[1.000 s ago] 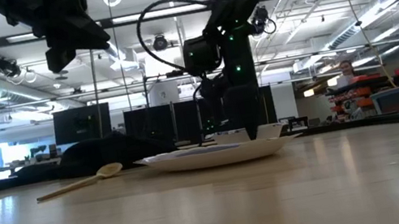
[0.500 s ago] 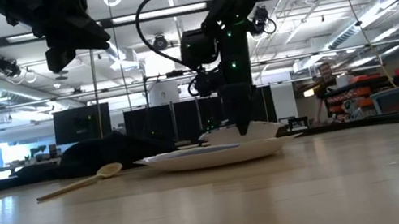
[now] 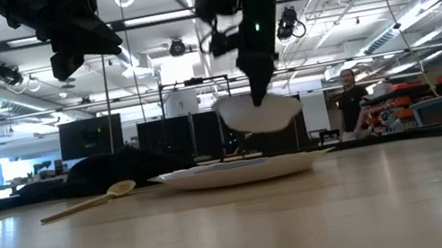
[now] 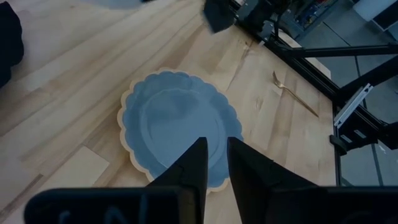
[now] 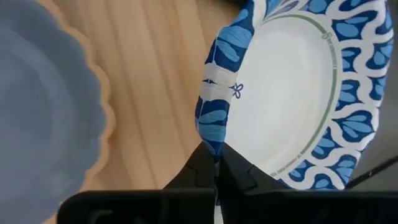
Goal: Set table place
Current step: Put the white bowl on the blue plate
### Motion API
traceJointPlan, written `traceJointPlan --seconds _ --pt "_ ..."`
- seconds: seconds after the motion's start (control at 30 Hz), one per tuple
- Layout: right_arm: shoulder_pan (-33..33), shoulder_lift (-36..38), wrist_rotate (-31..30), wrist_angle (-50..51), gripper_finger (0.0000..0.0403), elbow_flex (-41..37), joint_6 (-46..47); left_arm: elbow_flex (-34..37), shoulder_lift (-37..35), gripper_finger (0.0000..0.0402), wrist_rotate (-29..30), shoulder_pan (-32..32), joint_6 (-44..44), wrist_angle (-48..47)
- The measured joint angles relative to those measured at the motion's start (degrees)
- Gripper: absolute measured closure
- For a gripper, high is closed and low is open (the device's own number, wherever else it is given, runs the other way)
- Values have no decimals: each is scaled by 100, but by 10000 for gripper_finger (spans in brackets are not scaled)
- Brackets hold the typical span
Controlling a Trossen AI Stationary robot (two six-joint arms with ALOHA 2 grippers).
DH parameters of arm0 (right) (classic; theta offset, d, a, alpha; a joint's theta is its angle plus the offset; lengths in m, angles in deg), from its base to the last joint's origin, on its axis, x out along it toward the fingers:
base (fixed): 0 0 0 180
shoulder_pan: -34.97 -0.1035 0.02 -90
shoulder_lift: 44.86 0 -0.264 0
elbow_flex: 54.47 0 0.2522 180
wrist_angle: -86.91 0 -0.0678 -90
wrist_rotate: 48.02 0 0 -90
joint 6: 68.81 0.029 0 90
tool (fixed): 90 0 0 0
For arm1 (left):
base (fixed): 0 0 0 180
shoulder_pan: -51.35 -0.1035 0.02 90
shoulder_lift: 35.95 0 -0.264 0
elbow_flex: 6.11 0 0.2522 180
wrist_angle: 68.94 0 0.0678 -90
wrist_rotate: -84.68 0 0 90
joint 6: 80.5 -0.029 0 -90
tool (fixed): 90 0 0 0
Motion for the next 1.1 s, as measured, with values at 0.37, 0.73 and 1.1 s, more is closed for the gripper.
traceJointPlan --seconds 0.37,0.73,1.1 --pt "-1254 847 34 100 402 0 -250 -1 0 329 -3 20 -7 5" --pt "-2325 416 434 66 402 7 -145 1 0 330 -306 159 -565 549" --pt "-2573 -400 660 -127 403 7 -58 -1 -2 334 -309 545 -643 595"
